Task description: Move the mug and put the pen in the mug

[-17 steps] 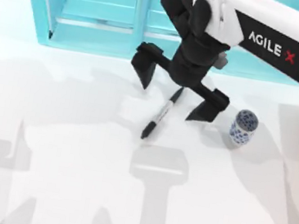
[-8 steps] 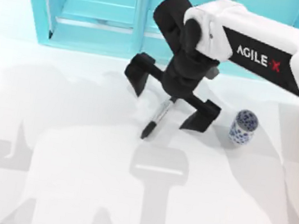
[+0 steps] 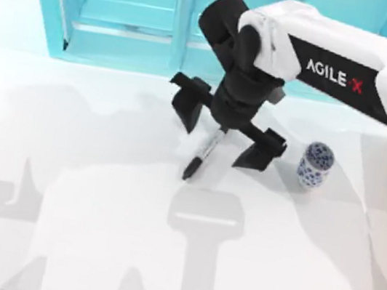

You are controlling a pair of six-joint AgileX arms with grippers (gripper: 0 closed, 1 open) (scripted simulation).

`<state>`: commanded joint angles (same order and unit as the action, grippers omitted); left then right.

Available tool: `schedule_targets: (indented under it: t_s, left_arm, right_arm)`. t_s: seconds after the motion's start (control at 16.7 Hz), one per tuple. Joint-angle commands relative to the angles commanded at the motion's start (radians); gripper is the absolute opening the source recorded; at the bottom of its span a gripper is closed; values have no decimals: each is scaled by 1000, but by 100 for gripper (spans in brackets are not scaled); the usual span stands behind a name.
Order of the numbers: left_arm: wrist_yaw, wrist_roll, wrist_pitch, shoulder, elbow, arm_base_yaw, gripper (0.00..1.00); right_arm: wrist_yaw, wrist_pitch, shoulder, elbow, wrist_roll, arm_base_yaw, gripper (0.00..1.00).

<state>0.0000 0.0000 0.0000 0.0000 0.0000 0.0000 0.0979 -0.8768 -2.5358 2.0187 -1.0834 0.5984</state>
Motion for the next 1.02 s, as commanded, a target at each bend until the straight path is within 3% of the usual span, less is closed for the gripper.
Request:
schedule_targets:
  t_s: [0.36, 0.84, 1.02]
  left_arm:
    - [0, 0, 0, 0, 0, 0, 100]
    - [0, 0, 0, 0, 0, 0, 100]
    - [0, 0, 0, 0, 0, 0, 100]
  right_arm:
    - [0, 0, 0, 0, 0, 0, 2]
    - [0, 0, 0, 0, 0, 0, 0]
    - [-37, -88, 100, -36, 30, -2, 0]
